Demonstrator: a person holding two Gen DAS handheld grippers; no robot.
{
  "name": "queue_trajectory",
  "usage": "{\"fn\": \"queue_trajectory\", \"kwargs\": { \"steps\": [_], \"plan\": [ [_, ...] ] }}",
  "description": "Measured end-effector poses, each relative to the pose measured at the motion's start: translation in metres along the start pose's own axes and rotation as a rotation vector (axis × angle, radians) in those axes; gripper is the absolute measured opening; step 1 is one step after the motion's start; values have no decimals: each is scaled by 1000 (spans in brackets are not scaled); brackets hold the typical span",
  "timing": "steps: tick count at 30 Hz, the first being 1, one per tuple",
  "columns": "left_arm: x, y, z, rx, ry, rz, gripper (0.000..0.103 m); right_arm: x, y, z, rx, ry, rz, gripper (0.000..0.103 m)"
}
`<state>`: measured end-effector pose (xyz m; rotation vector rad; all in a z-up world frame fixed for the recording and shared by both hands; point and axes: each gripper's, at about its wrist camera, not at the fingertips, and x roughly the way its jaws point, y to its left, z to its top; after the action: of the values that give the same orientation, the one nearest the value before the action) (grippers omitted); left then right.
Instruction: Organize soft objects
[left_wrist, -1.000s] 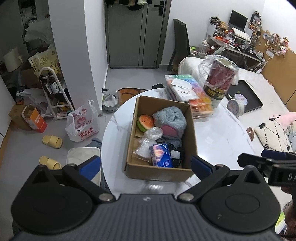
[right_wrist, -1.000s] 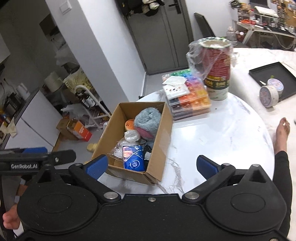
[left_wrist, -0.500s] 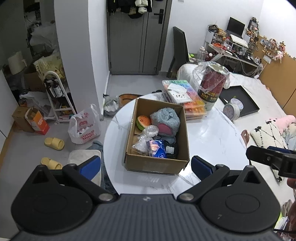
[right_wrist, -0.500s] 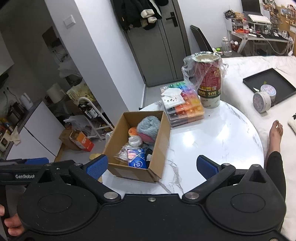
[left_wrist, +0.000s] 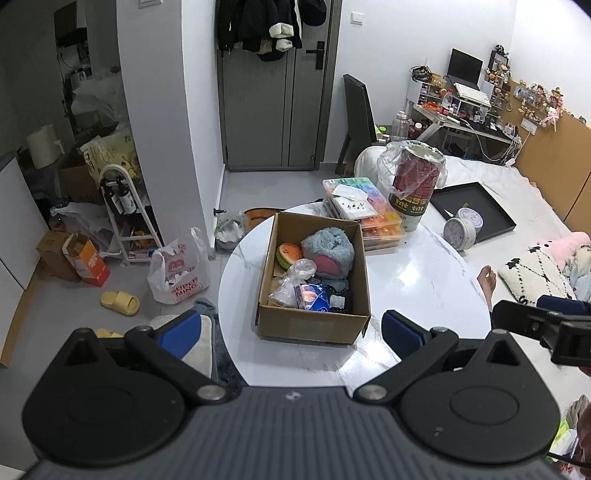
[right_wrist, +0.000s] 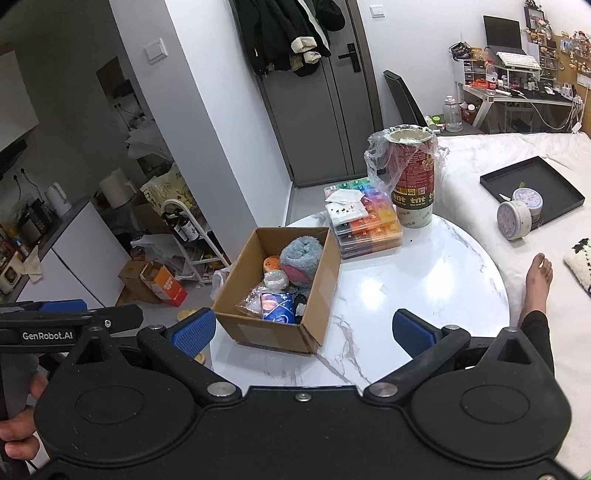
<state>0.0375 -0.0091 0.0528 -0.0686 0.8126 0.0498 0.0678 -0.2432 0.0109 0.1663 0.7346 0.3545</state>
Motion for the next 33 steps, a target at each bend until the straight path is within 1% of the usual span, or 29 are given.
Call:
{"fn": "queue_trajectory", "kwargs": {
  "steps": [13, 21, 33],
  "plan": [
    [-4, -5, -18, -2, 6, 8, 103, -3, -4, -12, 6, 6, 11, 103],
    [-6, -7, -22, 1, 2, 14, 103, -4, -4, -14, 9, 4, 16, 103],
    [-9, -3, -24, -9, -6, 6, 103, -4, 4, -16, -21, 12, 18, 103]
  ]
}}
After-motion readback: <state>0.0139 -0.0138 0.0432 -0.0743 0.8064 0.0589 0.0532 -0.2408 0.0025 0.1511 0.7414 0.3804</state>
